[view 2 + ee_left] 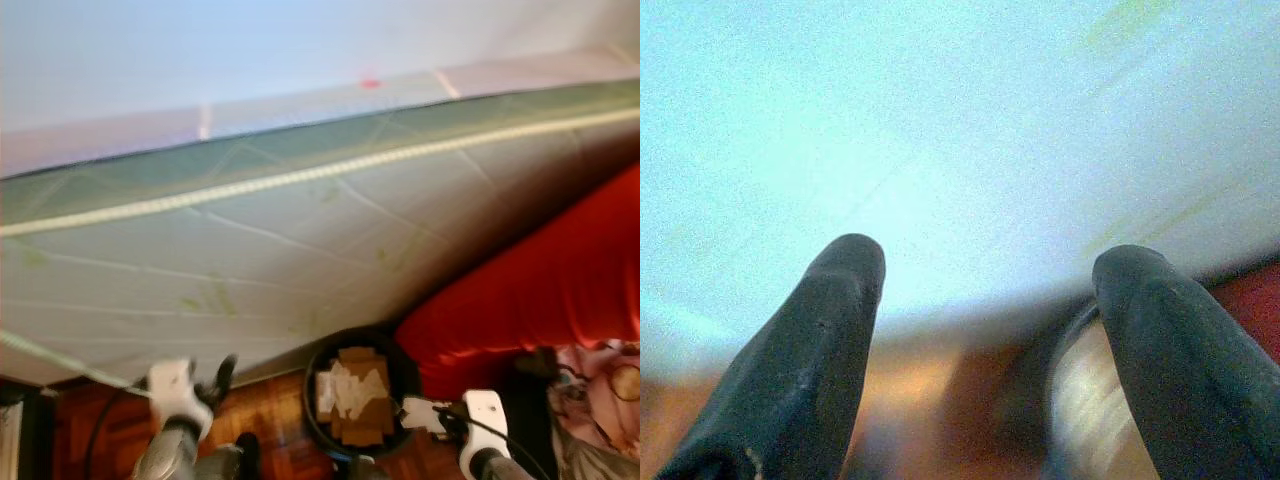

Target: Clean up the room

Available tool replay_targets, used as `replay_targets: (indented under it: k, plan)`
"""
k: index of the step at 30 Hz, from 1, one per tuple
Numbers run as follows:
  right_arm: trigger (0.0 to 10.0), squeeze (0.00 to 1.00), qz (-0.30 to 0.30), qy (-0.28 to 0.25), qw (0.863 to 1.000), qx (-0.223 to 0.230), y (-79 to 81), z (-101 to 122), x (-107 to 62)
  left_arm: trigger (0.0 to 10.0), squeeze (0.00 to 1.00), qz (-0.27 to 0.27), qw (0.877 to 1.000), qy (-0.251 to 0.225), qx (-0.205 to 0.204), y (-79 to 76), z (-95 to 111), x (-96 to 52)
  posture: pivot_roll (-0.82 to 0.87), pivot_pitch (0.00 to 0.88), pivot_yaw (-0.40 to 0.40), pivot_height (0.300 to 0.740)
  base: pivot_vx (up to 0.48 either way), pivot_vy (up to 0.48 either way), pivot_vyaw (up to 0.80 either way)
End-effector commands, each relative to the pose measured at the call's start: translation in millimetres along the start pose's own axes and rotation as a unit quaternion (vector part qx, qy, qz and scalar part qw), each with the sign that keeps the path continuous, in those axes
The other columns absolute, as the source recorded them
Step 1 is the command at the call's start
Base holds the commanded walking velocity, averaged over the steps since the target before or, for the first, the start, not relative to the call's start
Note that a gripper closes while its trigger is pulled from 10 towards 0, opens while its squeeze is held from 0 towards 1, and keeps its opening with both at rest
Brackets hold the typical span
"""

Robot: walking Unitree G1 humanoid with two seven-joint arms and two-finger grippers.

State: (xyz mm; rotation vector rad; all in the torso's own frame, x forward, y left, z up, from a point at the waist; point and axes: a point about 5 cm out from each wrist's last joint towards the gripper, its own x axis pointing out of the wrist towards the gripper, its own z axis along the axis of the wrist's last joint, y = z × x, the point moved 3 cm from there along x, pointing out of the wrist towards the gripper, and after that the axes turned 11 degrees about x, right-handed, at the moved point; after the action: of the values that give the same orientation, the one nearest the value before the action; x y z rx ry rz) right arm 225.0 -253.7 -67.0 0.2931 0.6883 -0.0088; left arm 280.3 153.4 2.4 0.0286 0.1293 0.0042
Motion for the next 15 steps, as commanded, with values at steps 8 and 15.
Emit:
replay_targets:
  k: [8,15]
  plan:
    - [10.0,0.0,-0.018,0.007,0.999,0.043,-13.4,-18.4,-12.2,10.0,0.0,0.023,0.999,0.023,0.01,8.9,-9.0,-15.7,0.1,0.322,-0.078,0.74,0.0,0.0,0.0]
    - [10.0,0.0,-0.006,-0.004,0.998,0.07,-6.0,-16.2,-8.3,10.0,0.0,0.032,0.999,0.019,0.031,16.0,-2.3,-24.9,0.12,0.295,-0.063,0.74,0.0,0.0,0.0]
